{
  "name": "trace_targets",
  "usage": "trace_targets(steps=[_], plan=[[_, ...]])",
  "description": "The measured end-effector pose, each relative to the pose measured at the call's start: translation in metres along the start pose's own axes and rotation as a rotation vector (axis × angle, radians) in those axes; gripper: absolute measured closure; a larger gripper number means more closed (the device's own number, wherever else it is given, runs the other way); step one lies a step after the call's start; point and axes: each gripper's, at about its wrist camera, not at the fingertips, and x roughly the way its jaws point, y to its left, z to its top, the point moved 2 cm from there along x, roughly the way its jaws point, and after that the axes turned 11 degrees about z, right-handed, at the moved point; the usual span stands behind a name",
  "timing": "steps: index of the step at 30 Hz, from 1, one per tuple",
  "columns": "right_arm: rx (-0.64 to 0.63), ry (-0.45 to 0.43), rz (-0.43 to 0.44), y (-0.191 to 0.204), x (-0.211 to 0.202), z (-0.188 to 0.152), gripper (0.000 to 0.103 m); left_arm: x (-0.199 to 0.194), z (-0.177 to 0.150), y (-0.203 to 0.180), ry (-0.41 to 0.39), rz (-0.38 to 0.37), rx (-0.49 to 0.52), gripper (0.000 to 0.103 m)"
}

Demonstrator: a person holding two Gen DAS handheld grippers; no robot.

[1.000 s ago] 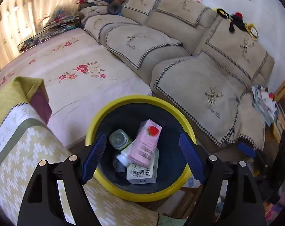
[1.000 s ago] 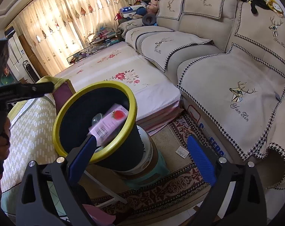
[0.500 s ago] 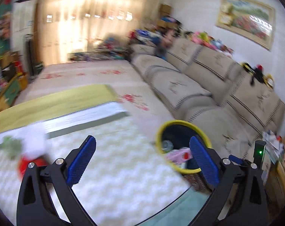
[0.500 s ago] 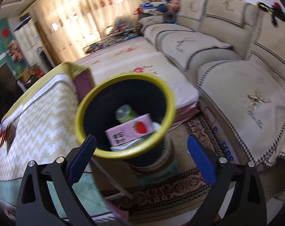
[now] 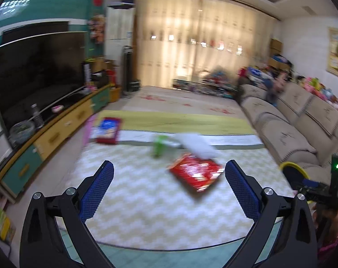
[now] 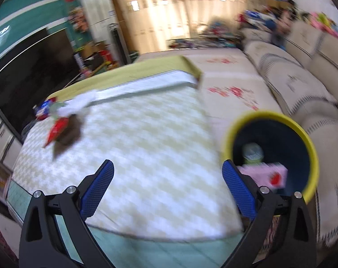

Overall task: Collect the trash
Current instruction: 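Move the right gripper to the bubble wrap and grasp it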

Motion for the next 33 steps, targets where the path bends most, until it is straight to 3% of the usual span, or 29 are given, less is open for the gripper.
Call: trace_targets(steps=[6,13,17,21,29,31,33], plan=[[-0.14,0.018,0.078,0.08,0.047,0.053,0.01,0.014,-0.02,0.068,0.035,0.045,-0.114,0.005],[-0.173,0.099,0.19,0.138,0.112,0.105,0.013,0.032,-0.035,0.095,0.082,0.061,-0.166,0.005],[-0.144,0.138,0.166,0.14,0.149,0.125,0.013,0.044,-0.039,0.093,0.106,0.046,-0.166,0.005],[-0.07,0.193,0.16,0.13,0.187,0.144,0.019,0.055,-0.04,0.091,0.125,0.035,-0.173,0.005],[0.025,0.337,0.178,0.12,0.239,0.134,0.034,0.068,-0.044,0.09,0.154,0.03,-0.177,0.005],[0.035,0.344,0.187,0.122,0.242,0.13,0.038,0.074,-0.047,0.089,0.161,0.025,-0.181,0.005],[0.046,0.359,0.208,0.125,0.246,0.126,0.051,0.077,-0.049,0.086,0.171,0.015,-0.179,0.005]])
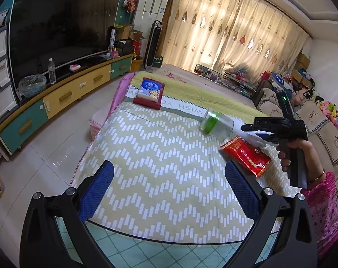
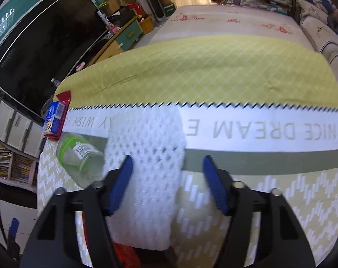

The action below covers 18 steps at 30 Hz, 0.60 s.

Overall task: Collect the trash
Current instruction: 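Move the right gripper to the bubble wrap and grasp it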

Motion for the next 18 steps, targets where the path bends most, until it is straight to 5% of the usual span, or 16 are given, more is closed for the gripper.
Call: trace_targets(steps=[4,18], plan=[[-0.013,-0.007,0.022,0.01,-0.002,-0.003,0.091,0.0,-0.003,-0.005,0.001,-0.011,0.012,0.005],[-0.079,-0.263,0.042,0.026,-0.107,-0.03,0.092,-0.019,-0.01,-0.028,-0.016,-0.034,0.061,0.005]])
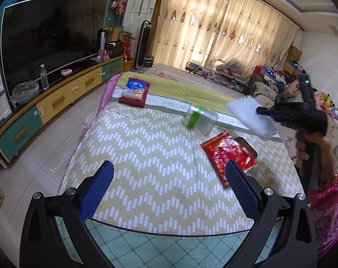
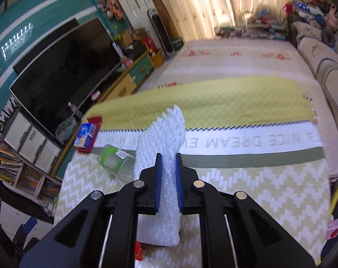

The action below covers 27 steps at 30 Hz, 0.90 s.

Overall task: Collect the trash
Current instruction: 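Move the right gripper to the bubble wrap and grasp it, then carry the bubble wrap over the bin and open the right gripper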

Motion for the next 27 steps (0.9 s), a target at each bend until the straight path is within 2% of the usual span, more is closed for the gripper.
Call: trace_targets(steps=[6,11,16,22,27], plan=[[-0.02,-0.11,-0.05,-0.009,-0.062,-0.018,0.092,-0.008,-0.004,-0.021,-0.004,-0.015,0.047,0.005],[-0.011,-0.201,-0.148,-0.037,-0.119,-0.044,0.092,-0.012,-0.007,-0.041,-0.007,-0.031,0.085,0.005],[0.029,-0.266,-0.354,-0.083,-0.173,-0.079,0.091,-0.014,-0.007,-0.06,-0.007,-0.048,0.103,0.005],[0.123,-0.269,-0.55,-0.148,-0.206,-0.121,0.09,-0.009,-0.009,-0.081,0.013,-0.05,0.115,0.005],[0.203,-0.26,-0.597,-0.194,-0.212,-0.143,0.089,-0.007,-0.011,-0.105,0.02,-0.05,0.144,0.005]])
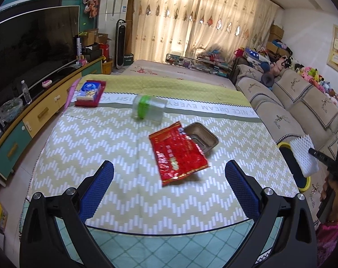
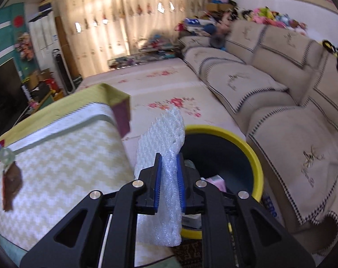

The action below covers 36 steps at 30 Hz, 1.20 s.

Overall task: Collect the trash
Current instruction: 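Carry the bubble wrap over the bin and open the right gripper, then grasp the red snack wrapper with the left gripper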

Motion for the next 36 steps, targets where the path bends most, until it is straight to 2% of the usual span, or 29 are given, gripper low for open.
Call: trace_targets(steps=[2,3,5,9,16,20,26,33,36], plan=[[0.015,0.009,-0.007,-0.01,0.009,-0.003,0.087,0.003,0.001,-0.008,0.006,-0.001,0.01,0.005],[0.022,0.016,-0.013,-0.013,0.015,-0.004,0.079,0.004,0.001,-0.014,0.01,-0.003,0.016,0.005],[0.039,0.016,-0.012,-0.021,0.019,-0.006,0.071,0.007,0.002,-0.023,0.014,-0.008,0.027,0.005],[0.059,0.001,0.002,-0.032,0.017,-0.008,0.067,0.014,0.001,-0.037,0.023,-0.012,0.051,0.005],[0.08,-0.006,0.024,-0.04,0.01,-0.009,0.063,0.039,-0.005,-0.058,0.058,0.025,0.124,0.005],[0.082,0.005,0.04,-0.041,0.012,-0.012,0.062,0.056,-0.006,-0.062,0.074,0.072,0.158,0.005],[0.077,0.028,0.051,-0.037,0.02,-0.014,0.061,0.078,-0.004,-0.065,0.098,0.103,0.207,0.005],[0.069,0.047,0.058,-0.033,0.024,-0.017,0.06,0.103,-0.004,-0.079,0.112,0.136,0.311,0.005],[0.07,0.048,0.058,-0.033,0.025,-0.016,0.059,0.111,-0.006,-0.079,0.12,0.157,0.341,0.012]])
